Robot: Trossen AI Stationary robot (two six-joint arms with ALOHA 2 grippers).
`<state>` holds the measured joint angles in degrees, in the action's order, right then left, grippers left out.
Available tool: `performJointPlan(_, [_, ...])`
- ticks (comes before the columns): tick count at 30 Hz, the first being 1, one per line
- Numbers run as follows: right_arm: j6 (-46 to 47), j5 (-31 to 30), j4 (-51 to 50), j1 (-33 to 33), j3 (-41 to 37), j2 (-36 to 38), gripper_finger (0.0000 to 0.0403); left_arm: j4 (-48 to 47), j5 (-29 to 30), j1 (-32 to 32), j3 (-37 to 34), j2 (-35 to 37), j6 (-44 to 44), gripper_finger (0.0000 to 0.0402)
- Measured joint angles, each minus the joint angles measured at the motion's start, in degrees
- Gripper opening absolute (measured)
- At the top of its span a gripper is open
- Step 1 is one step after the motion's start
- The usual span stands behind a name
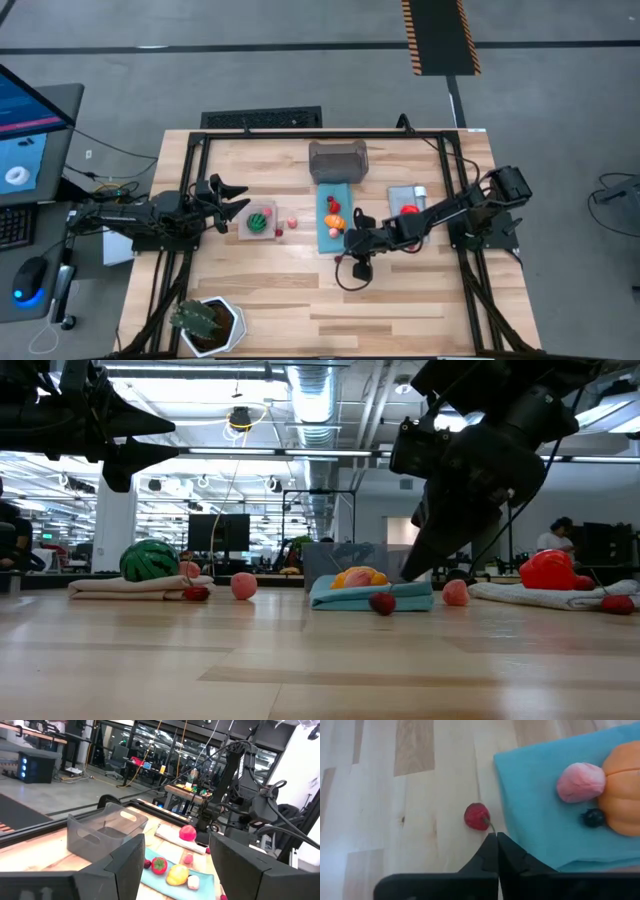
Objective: Pick and placing Produce into tupperware
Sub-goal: Put the red cherry into the gray bin
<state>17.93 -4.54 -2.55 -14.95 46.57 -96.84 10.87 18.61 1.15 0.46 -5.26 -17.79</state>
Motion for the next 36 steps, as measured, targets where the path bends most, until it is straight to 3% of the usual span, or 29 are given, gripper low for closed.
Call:
performJointPlan(18, [-2.25,-0.39,-0.51,0.03,2.54,0.0,0.0009,0.0,0.17,-0.01,0.0,0.0,0.21,0.0213])
performJointPlan(36, [-9.85,-5.04,-15.47,4.44,13.68,1.91,0.0013,-0.02,0.2,0.0,0.01,0.0,0.19,0.0213])
